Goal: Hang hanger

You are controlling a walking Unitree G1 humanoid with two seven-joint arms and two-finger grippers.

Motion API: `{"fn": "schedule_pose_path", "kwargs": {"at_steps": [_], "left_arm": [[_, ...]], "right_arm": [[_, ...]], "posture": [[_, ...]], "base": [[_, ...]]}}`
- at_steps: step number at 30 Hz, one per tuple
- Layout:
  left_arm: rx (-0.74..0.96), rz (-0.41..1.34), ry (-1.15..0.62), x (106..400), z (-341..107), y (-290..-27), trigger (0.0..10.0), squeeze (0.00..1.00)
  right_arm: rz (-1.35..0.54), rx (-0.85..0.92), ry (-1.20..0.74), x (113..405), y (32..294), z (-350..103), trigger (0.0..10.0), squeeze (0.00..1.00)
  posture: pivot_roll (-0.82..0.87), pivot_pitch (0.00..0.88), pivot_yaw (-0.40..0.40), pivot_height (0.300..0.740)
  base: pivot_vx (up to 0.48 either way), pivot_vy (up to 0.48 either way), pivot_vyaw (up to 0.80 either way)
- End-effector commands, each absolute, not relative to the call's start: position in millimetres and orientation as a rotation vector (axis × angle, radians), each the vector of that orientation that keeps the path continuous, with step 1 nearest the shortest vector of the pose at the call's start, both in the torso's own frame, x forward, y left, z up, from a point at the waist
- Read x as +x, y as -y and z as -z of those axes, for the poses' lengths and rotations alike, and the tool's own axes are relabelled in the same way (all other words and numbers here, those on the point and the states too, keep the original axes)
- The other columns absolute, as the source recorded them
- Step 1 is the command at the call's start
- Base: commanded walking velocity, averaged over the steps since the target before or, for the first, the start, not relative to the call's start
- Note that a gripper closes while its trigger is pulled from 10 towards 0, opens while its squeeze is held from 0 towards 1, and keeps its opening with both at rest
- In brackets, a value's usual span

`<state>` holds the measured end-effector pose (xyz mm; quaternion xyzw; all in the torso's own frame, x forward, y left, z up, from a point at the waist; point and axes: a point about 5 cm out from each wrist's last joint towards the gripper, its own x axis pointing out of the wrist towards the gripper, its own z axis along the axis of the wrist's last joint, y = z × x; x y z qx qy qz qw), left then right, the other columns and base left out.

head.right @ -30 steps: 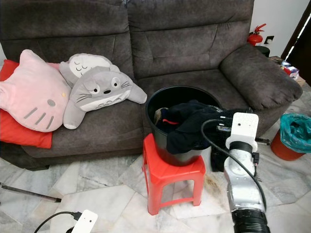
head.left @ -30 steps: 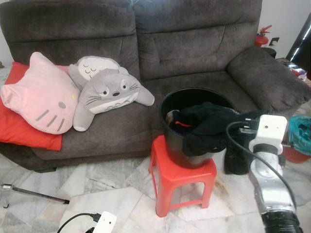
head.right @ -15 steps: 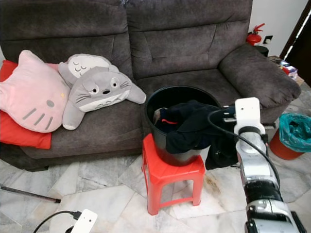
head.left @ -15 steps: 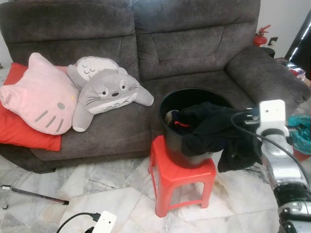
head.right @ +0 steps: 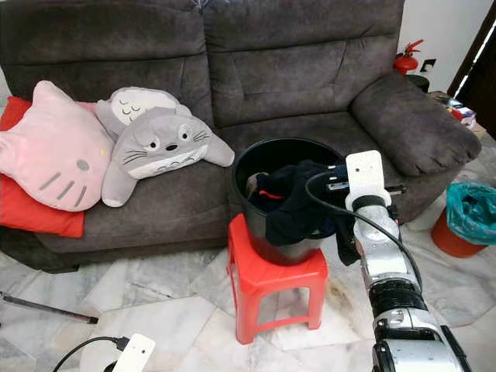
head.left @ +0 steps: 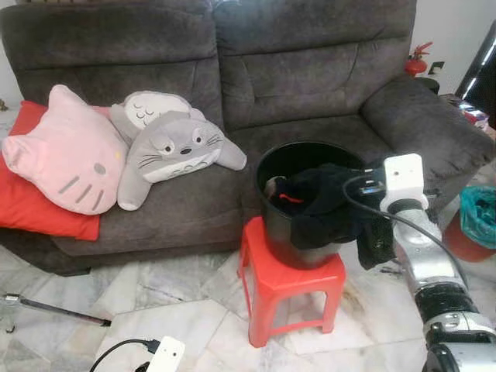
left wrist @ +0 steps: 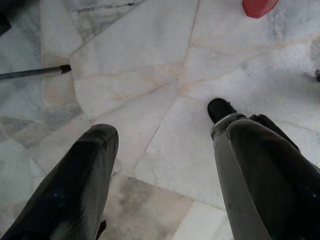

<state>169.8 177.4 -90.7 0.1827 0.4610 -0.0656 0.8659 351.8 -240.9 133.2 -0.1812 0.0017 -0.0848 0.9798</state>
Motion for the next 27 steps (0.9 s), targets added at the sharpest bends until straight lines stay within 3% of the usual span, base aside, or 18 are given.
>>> {"fn": "schedule_pose_path", "kwargs": {"at_steps": [1, 27], "left_arm": [[0.364, 0.132, -0.974, 166.9, 91.7, -179.0, 10.0, 0.00], [0.364, 0.140, -0.982, 165.8, 92.3, -179.2, 10.0, 0.00]], "right_arm": [[0.151, -0.356, 0.017, 350.9, 236.2, -133.6, 0.0, 0.00], [0.113, -0.344, 0.002, 345.4, 223.6, -120.6, 0.0, 0.00]], "posture": [[-0.22, 0.018, 0.065, 0.740], [-0.22, 0.004, 0.064, 0.740]], "base": [[0.000, 0.000, 0.00], [0.047, 0.000, 0.00]]}}
